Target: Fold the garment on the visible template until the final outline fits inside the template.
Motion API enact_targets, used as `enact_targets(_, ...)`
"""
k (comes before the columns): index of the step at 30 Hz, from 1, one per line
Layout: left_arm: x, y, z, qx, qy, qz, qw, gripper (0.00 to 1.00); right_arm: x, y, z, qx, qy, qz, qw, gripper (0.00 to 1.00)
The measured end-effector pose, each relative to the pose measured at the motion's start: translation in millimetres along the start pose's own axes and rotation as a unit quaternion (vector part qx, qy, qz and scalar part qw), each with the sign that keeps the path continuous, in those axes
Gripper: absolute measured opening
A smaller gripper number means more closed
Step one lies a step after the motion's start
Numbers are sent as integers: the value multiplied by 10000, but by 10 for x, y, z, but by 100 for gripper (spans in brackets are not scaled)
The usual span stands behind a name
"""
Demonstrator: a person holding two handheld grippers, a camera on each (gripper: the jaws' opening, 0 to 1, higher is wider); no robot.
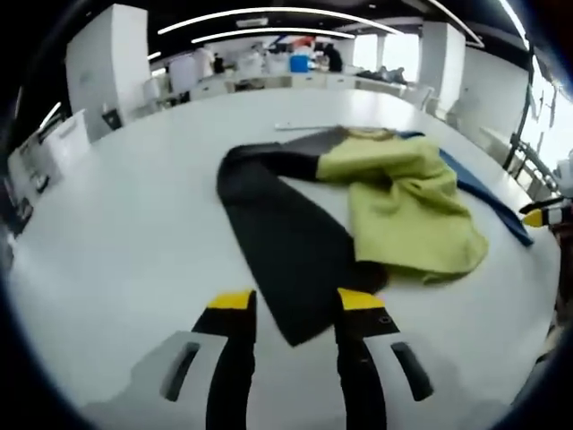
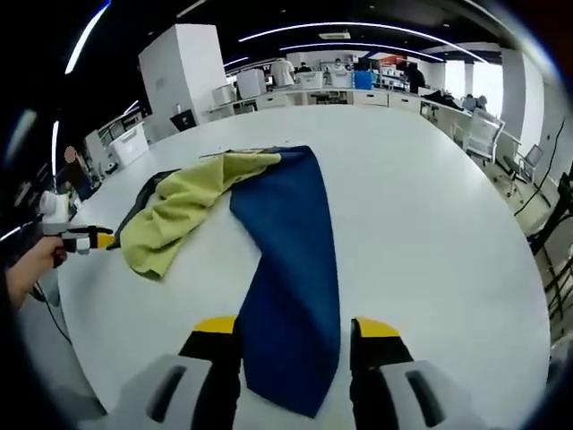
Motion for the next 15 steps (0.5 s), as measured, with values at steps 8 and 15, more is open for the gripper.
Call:
enact_targets(8,7,-40,2,164,-63,-168,9997,22,57,-32,23,-169,-25,160,9997,43)
enact_targets(15,8,-66,25,398,-80,-176,9990,17,87,-14,58,-271,29,119,9996,42)
Point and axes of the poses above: the point that each gripper's makers call its tool centre point, and the gripper's own axes: x roughly backward along the fingers, y roughly to its left, z roughly out of its underside, the point moved 10 cm from there along x, roughly backward along the fingers, and after that the axes turned 15 degrees about x, right-handed, at the moved point
